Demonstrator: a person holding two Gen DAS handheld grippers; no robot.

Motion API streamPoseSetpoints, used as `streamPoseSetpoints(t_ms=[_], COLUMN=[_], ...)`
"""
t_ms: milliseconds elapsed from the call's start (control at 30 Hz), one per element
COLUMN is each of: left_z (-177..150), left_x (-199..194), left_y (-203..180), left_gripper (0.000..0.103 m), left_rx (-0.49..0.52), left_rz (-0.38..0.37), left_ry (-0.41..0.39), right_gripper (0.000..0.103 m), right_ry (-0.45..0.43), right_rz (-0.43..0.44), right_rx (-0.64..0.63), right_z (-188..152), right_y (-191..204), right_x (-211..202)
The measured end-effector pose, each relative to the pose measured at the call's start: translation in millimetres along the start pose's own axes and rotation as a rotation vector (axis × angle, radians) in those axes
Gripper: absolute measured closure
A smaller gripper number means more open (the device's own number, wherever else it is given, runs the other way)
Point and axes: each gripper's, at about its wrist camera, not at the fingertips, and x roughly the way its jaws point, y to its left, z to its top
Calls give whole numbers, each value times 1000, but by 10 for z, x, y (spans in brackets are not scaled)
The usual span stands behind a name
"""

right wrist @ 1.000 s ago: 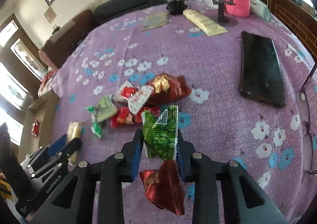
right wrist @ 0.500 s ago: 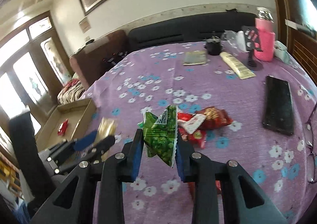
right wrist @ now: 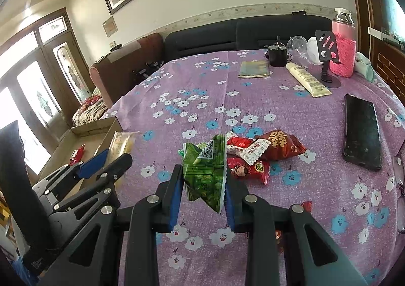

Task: Organize snacks
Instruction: 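Grasp cream biscuit packet with left gripper while right grasps green triangular packet, then lift biscuit packet with left gripper while right lifts green packet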

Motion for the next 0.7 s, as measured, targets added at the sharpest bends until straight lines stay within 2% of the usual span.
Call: streamPoseSetpoints(t_ms=[700], left_z=[-9], left_x=[27], left_y=[16], left_gripper=[68], left_rx=[-9], left_rz=[21], left_ry=[8], right_gripper=[75], right_ry=[19], right_rz=[28], right_rx=[-2], right_z=[-23], right_y=[15], right_x=[37])
